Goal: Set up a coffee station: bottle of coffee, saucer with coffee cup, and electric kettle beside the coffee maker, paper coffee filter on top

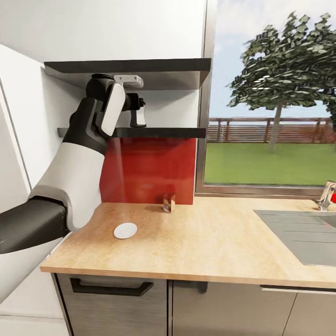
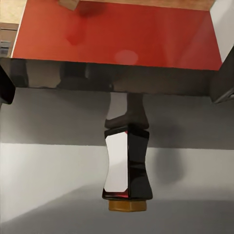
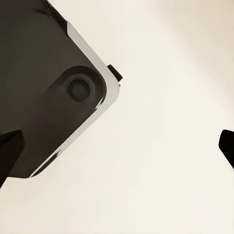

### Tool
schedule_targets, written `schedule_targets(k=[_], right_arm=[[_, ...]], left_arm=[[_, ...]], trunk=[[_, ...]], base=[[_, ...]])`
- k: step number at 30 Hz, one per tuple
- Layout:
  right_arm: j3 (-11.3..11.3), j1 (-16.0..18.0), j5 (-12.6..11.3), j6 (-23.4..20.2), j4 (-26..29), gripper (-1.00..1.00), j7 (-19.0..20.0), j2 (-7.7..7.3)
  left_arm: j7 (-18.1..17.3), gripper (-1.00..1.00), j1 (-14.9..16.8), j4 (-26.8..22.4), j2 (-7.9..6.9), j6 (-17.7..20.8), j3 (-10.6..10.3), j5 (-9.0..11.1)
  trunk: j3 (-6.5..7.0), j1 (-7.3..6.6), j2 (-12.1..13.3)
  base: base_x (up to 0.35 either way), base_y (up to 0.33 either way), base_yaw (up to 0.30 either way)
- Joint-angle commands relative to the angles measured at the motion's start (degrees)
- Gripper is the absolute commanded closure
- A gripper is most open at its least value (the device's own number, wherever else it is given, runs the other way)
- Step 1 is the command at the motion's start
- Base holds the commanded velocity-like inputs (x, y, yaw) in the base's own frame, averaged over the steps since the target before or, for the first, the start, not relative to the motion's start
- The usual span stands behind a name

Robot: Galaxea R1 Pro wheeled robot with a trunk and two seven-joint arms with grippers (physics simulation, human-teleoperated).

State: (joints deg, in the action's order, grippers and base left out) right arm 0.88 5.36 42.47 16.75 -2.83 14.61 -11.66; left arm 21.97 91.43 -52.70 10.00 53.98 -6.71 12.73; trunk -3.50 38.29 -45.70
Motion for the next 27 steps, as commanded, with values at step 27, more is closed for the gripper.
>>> schedule_targets(k=[27], right_arm=[[0.08,0.09,-0.11,0.3,-0.16,-1.0,0.07,-0.03]], left_arm=[[0.68,-1.0,0.06,0.31,-0.04,-0.02,-5.02,0.3]], trunk=[[-0.1,0.02,-0.08]], base=[[0.094,0.009,0.0]])
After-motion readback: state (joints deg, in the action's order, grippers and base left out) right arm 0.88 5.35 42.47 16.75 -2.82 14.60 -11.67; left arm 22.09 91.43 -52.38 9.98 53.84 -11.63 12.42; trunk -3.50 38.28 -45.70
